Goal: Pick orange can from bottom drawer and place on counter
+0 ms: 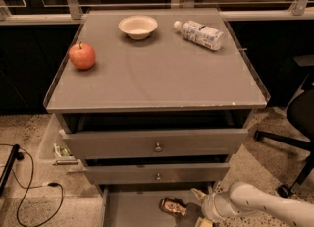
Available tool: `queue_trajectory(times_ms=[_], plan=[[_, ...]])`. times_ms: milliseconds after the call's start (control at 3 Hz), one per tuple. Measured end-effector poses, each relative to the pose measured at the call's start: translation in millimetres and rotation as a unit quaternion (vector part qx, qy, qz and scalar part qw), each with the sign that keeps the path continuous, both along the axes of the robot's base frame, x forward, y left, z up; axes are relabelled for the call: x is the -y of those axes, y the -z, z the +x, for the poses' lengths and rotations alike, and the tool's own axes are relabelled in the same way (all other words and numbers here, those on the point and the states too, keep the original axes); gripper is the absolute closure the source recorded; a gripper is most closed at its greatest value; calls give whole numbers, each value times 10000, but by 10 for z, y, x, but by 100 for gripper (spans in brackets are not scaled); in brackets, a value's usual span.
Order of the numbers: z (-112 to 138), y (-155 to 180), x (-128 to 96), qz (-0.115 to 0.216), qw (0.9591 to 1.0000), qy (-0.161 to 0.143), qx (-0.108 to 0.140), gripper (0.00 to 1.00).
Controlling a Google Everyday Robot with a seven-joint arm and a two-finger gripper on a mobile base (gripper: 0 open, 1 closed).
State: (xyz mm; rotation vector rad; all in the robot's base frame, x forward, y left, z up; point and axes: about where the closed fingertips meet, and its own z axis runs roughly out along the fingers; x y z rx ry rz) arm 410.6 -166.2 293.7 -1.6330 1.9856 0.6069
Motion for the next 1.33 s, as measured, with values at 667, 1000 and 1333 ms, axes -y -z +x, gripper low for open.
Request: queue_trajectory(times_ms=[667, 1000, 1333], plan=[[-9, 350, -18, -32, 9998, 166, -138, 0], [9, 838, -75, 33, 9990, 422, -147, 0], [35, 1119, -135, 188, 9982, 572, -54, 0]])
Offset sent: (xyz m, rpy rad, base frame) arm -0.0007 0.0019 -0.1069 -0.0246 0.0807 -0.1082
